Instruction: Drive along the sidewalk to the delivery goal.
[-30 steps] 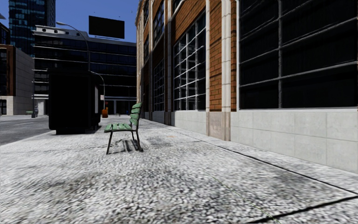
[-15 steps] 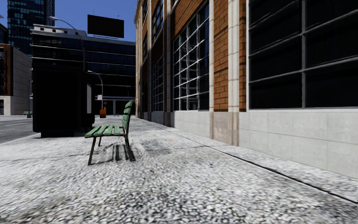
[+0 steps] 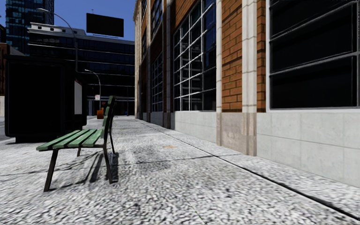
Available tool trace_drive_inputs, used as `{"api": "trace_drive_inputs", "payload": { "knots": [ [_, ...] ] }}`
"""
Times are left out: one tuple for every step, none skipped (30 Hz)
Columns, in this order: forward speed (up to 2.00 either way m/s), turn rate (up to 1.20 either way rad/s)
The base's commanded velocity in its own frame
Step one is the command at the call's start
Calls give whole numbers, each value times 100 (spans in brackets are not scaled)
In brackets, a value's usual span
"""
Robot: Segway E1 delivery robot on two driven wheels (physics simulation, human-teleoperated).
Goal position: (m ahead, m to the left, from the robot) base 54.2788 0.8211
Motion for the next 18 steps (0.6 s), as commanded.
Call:
{"api": "trace_drive_inputs", "payload": {
  "knots": [
    [200,0],
    [200,0],
    [200,0],
    [200,0],
    [200,0],
    [200,0],
    [200,0],
    [200,0],
    [200,0],
    [200,0],
    [200,0],
    [200,0],
    [200,0],
    [200,0],
    [200,0],
    [200,2],
    [200,8],
    [200,11]
  ]
}}
